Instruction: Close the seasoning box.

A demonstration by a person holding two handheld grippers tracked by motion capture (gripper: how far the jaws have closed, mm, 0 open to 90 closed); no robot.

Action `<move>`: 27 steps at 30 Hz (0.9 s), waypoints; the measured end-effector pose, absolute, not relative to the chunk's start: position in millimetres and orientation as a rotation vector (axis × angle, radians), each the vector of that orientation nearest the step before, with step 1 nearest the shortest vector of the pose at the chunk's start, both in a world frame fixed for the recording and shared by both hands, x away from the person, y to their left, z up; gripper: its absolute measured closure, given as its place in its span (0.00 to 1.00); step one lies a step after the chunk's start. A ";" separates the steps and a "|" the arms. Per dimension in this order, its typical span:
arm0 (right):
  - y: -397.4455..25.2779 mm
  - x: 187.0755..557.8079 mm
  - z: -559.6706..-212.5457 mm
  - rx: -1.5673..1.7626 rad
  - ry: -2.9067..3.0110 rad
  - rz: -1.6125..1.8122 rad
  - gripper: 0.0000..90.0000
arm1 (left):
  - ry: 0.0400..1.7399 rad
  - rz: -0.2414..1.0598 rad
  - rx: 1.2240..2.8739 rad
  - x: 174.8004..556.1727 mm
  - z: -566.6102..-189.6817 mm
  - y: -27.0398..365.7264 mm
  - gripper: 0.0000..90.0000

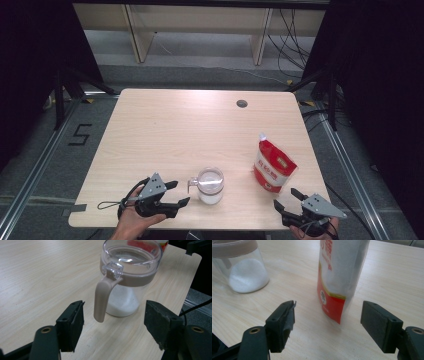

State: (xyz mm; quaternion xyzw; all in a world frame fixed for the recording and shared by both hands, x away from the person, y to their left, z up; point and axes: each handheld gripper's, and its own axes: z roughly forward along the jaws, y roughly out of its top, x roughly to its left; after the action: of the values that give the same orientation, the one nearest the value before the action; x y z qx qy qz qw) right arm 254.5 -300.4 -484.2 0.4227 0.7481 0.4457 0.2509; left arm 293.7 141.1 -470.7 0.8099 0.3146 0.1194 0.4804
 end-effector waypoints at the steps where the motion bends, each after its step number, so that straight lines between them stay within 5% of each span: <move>1: -300.3 254.3 -484.1 1.154 2.038 1.215 0.32 | 0.766 0.290 1.965 293.0 -471.8 141.4 0.34; 27: -298.4 254.1 -483.8 1.162 2.039 1.226 0.31 | 0.777 0.271 2.019 282.0 -487.5 152.2 0.26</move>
State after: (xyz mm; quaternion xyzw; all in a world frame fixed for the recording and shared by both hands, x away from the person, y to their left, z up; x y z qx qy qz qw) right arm 254.1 -298.4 -483.8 0.4254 0.7468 0.4491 0.2442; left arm 282.0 152.2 -487.5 0.8212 0.3158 0.1104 0.4623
